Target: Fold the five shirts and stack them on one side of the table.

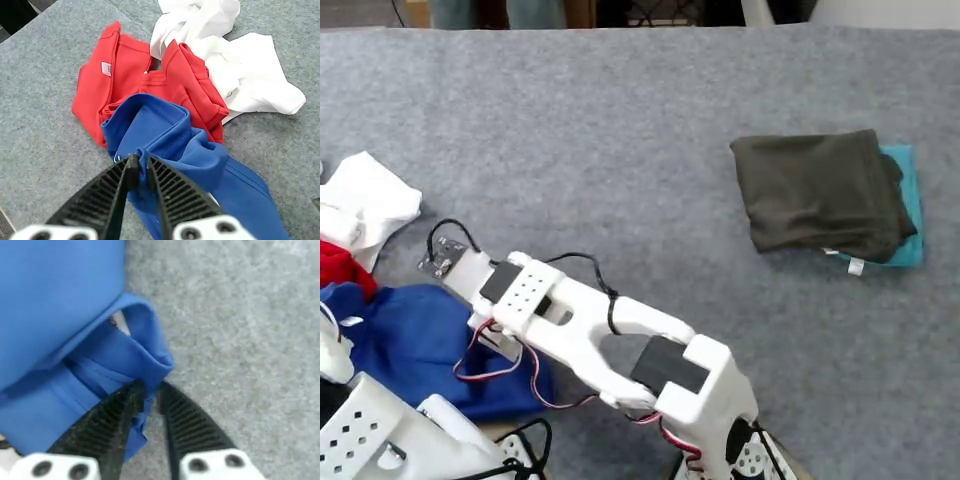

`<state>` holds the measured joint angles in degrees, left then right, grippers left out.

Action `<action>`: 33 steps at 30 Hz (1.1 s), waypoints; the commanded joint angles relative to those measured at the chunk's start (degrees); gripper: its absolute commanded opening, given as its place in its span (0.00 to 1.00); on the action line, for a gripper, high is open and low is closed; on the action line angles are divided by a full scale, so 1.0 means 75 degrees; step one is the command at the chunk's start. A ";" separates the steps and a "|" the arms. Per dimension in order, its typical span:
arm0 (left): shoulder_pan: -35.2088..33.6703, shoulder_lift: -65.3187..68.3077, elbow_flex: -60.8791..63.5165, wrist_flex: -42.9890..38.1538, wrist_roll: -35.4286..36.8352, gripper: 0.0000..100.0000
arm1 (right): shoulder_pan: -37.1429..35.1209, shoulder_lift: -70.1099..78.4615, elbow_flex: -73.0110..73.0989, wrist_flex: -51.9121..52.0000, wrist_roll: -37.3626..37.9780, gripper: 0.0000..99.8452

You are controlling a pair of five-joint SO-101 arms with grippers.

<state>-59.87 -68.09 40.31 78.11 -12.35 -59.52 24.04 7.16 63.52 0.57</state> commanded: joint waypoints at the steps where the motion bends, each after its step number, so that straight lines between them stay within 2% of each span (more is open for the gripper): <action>1: -0.0006 -0.0070 -0.0018 -0.0141 -0.0070 0.03 | 0.0059 0.0041 -0.0205 0.0399 0.0164 0.01; 6: 0.0029 -0.0070 -0.0018 -0.0105 -0.0082 0.03 | 0.0891 -0.0182 -0.0592 0.1336 0.0164 0.01; 12: 0.0744 -0.0070 0.0111 -0.0082 -0.0199 0.03 | 0.2286 -0.1155 -0.0709 0.2344 0.0270 0.01; 16: 0.1260 -0.0070 0.0275 -0.0070 -0.0223 0.03 | 0.3177 -0.1928 -0.0697 0.3165 0.0680 0.01; 20: 0.2245 -0.0070 0.0862 -0.0070 -0.0234 0.03 | 0.4349 -0.2608 -0.0686 0.4091 0.1348 0.01; 24: 0.3053 -0.0070 0.1448 -0.0070 -0.0223 0.03 | 0.5744 -0.3124 -0.0358 0.4888 0.2450 0.01; 29: 0.3675 -0.0070 0.1846 -0.0082 -0.0199 0.03 | 0.7396 -0.3745 0.0838 0.4911 0.3774 0.01; 33: 0.4167 -0.0070 0.2069 -0.0117 -0.0199 0.03 | 0.8217 -0.3933 0.1588 0.4548 0.4466 0.01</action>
<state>-31.03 -68.18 55.52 78.02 -13.41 -2.11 -2.77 16.84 99.21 30.90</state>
